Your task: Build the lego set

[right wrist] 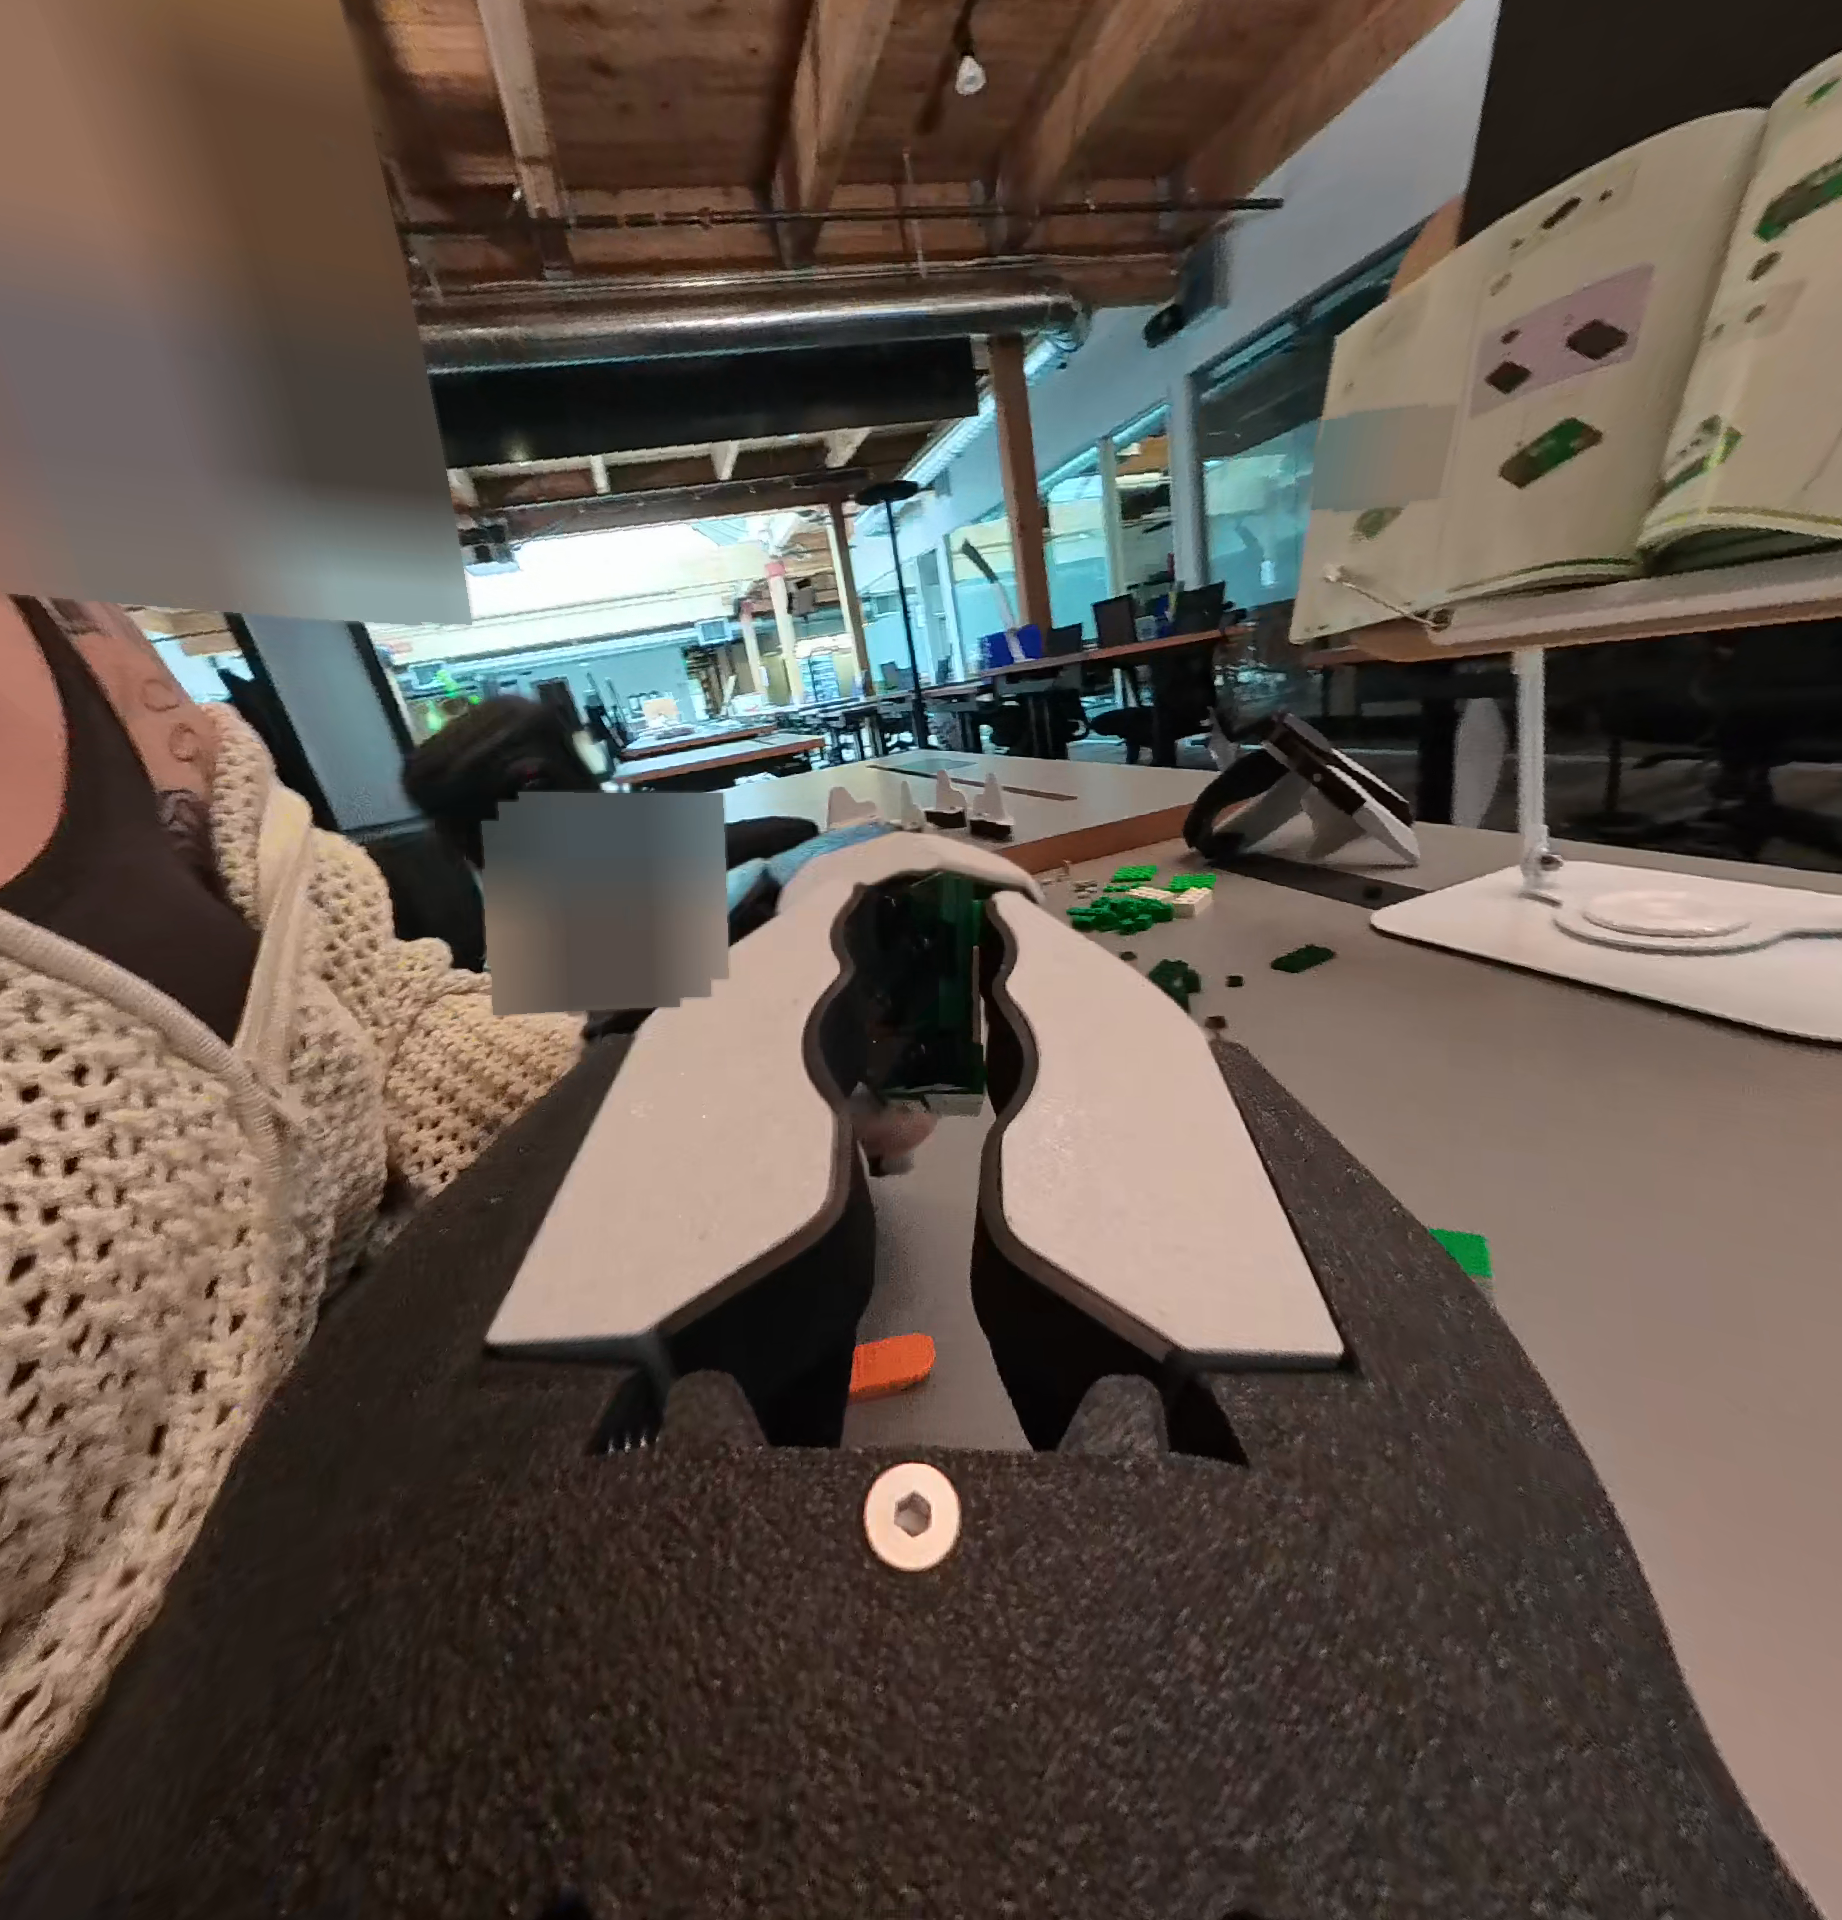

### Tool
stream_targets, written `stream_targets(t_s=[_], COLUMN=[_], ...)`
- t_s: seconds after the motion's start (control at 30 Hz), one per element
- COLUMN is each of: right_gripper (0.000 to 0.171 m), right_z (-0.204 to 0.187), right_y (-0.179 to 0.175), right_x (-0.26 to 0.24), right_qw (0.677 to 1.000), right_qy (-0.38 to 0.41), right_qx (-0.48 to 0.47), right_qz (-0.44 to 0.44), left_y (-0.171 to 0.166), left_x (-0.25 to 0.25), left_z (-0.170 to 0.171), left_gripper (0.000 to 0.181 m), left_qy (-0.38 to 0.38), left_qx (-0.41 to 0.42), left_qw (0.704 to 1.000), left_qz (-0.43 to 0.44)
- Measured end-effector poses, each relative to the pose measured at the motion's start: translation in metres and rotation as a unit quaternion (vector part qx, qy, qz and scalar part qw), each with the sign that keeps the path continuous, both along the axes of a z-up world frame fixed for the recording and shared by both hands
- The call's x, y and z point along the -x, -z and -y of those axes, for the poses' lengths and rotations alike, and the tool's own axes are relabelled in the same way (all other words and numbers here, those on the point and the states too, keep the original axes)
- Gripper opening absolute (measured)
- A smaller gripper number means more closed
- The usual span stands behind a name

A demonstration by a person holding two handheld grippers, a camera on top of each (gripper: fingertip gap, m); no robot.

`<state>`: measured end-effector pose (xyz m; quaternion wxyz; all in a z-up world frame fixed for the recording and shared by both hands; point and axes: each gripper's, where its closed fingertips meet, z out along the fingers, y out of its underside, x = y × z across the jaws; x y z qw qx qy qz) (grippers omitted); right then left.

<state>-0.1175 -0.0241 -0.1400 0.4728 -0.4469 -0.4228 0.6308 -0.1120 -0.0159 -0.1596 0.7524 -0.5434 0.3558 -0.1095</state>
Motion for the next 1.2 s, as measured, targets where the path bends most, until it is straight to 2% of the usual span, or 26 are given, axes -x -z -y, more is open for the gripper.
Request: stream_targets(t_s=[0.07, 0.17, 0.2, 0.37, 0.5, 0.57, 0.67, 0.8, 0.9, 0.97, 1.1, 1.2], right_gripper=[0.017, 0.015, 0.015, 0.015, 0.015, 0.015, 0.015, 0.015, 0.016, 0.017, 0.041, 0.041], right_z=[0.006, 0.008, 0.008, -0.008, -0.051, -0.069, -0.086, -0.089, -0.084, -0.081, -0.08, -0.074], right_y=[-0.001, 0.0, 0.001, 0.009, 0.024, 0.04, 0.077, 0.116, 0.133, 0.139, 0.129, 0.116], right_x=[0.0, 0.0, 0.0, -0.001, -0.013, -0.019, -0.029, -0.037, -0.037, -0.036, -0.032, -0.027], right_qw=[1.0, 1.0, 1.0, 0.999, 0.985, 0.97, 0.931, 0.879, 0.859, 0.852, 0.855, 0.859], right_qy=[-0.02, -0.022, -0.021, 0.023, 0.161, 0.211, 0.252, 0.239, 0.216, 0.206, 0.22, 0.241], right_qx=[-0.001, -0.011, -0.013, -0.002, -0.01, 0.001, -0.009, -0.059, -0.086, -0.099, -0.116, -0.113], right_qz=[-0.004, -0.001, 0.002, 0.025, 0.065, 0.118, 0.263, 0.41, 0.457, 0.472, 0.455, 0.437], left_y=[0.003, 0.003, 0.002, 0.003, 0.0, -0.003, -0.004, 0.003, 0.005, 0.005, 0.005, 0.004], left_x=[-0.002, -0.003, -0.002, 0.018, 0.038, 0.048, 0.06, 0.063, 0.064, 0.066, 0.07, 0.072], left_z=[0.0, 0.003, 0.002, -0.011, -0.019, -0.021, -0.025, -0.031, -0.032, -0.033, -0.034, -0.034], left_gripper=[0.042, 0.016, 0.013, 0.031, 0.035, 0.035, 0.034, 0.034, 0.034, 0.033, 0.033, 0.033], left_qy=[0.024, 0.058, 0.06, 0.016, -0.048, -0.08, -0.121, -0.133, -0.136, -0.139, -0.145, -0.15], left_qx=[0.033, 0.064, 0.071, 0.067, 0.033, 0.008, -0.001, 0.014, 0.019, 0.021, 0.025, 0.022], left_qw=[0.999, 0.995, 0.994, 0.996, 0.997, 0.995, 0.991, 0.99, 0.989, 0.989, 0.987, 0.987], left_qz=[0.013, 0.043, 0.056, 0.055, 0.054, 0.054, 0.054, 0.052, 0.053, 0.055, 0.06, 0.059])
